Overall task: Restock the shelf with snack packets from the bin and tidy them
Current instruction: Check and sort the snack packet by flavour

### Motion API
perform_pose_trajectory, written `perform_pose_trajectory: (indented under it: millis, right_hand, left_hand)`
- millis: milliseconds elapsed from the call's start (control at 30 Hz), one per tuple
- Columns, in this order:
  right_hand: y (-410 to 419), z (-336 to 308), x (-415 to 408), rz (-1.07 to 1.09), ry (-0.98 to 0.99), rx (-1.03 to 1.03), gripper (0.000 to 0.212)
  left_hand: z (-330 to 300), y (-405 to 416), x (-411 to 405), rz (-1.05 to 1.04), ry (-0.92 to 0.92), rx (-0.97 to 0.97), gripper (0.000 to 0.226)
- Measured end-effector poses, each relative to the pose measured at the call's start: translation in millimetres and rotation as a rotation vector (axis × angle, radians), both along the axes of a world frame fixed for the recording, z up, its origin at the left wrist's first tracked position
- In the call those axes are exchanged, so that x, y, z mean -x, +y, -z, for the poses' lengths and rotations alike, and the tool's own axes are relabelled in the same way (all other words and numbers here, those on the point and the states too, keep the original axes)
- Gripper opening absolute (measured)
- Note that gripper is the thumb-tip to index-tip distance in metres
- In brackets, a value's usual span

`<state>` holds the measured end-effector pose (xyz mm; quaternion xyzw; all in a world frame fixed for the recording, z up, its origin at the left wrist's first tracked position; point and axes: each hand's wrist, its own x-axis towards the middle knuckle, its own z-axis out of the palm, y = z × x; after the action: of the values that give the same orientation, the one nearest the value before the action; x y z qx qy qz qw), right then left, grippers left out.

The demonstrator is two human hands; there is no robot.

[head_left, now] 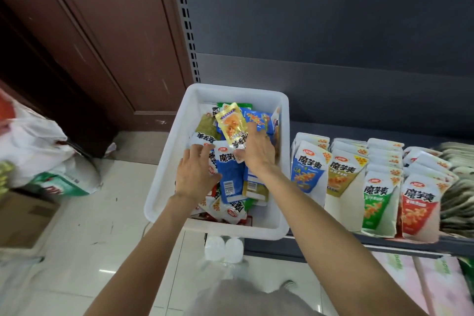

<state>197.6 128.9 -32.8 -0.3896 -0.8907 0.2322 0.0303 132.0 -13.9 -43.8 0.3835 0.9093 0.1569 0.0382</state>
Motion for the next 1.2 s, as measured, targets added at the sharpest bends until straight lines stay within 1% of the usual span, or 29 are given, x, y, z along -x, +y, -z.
perform_pose_trajectory:
  millis: [100,133,167,200,233,267,300,333,367,400,433,467,500,567,600,667,700,767,833,867,900,967,1000,1100,1200]
  right_hand:
    - [-2,-25,-17,0.027,0.279,0.125,0.04]
    - [-3,-35,-26,0.017,0.337,0.131,0.03]
    - [-4,-44,-36,0.001,0.387,0.14,0.021]
    - [-4,-53,-46,-0.012,0.443,0.167,0.015]
    - [-3,-61,-56,-0.013,0.503,0.222,0.011]
    - [-2,-71,-67,0.008,0.574,0.314,0.008]
    - [0,-82,-77,0.052,0.655,0.435,0.008]
    - [3,-91,-86,0.109,0.743,0.56,0.007]
    - [8,-98,-95,0.165,0.819,0.666,0.005]
    - [13,-102,-103,0.212,0.863,0.735,0.004]
    - [17,-105,-110,0.252,0.881,0.774,0.004]
    - [21,-106,-116,0.289,0.889,0.801,0.005]
    - [26,-104,-121,0.326,0.889,0.825,0.006]
    - [32,-102,-136,0.365,0.862,0.861,0.007]
    - [35,-104,-146,0.344,0.814,0.867,0.008]
    - [40,-109,-172,0.229,0.648,0.827,0.013]
    - [43,-112,-186,0.176,0.58,0.775,0.014]
    - [50,-118,-217,0.134,0.529,0.617,0.012]
    - [59,-122,-247,0.184,0.514,0.432,0.017]
    - [64,-122,-260,0.219,0.501,0.328,0.021]
    - [68,-123,-269,0.243,0.479,0.211,0.023]
    - [73,-123,-277,0.224,0.411,0.007,0.023]
    - [75,-121,-276,0.19,0.366,-0.054,0.026]
    - [77,-110,-256,0.09,0.231,-0.15,0.035]
    - [74,-90,-231,0.013,0.118,-0.183,0.033]
  left_hand:
    - [-11,0,2,0.059,-0.016,-0.433,0.067]
    - [-20,1,4,0.109,-0.023,-0.548,0.067]
    - [-30,2,5,0.172,-0.029,-0.604,0.068]
    - [-40,3,7,0.245,-0.028,-0.606,0.068]
    - [-50,5,8,0.321,-0.024,-0.562,0.069]
    - [-59,6,7,0.383,-0.041,-0.493,0.066]
    - [-67,7,5,0.427,-0.102,-0.432,0.059]
    - [-74,8,0,0.451,-0.214,-0.401,0.046]
    - [-80,10,-6,0.449,-0.377,-0.403,0.032]
    - [-87,13,-14,0.425,-0.561,-0.428,0.025]
    - [-93,15,-22,0.394,-0.726,-0.457,0.022]
    - [-96,19,-29,0.374,-0.853,-0.485,0.021]
    - [-97,22,-35,0.364,-0.934,-0.504,0.02]
    - [-99,29,-47,0.361,-1.011,-0.506,0.02]
    - [-99,33,-54,0.352,-1.035,-0.505,0.019]
    - [-97,41,-71,0.328,-1.073,-0.522,0.018]
    - [-96,46,-82,0.33,-1.08,-0.532,0.018]
    - [-91,57,-107,0.369,-1.049,-0.528,0.016]
    - [-81,69,-132,0.418,-0.94,-0.464,0.012]
    - [-74,75,-142,0.441,-0.821,-0.408,0.01]
    - [-66,80,-150,0.467,-0.65,-0.342,0.01]
    - [-51,87,-162,0.526,-0.321,-0.22,0.014]
    - [-45,90,-166,0.553,-0.221,-0.183,0.017]
    - [-29,94,-176,0.604,-0.081,-0.054,0.026]
    - [-21,96,-178,0.602,-0.06,0.086,0.033]
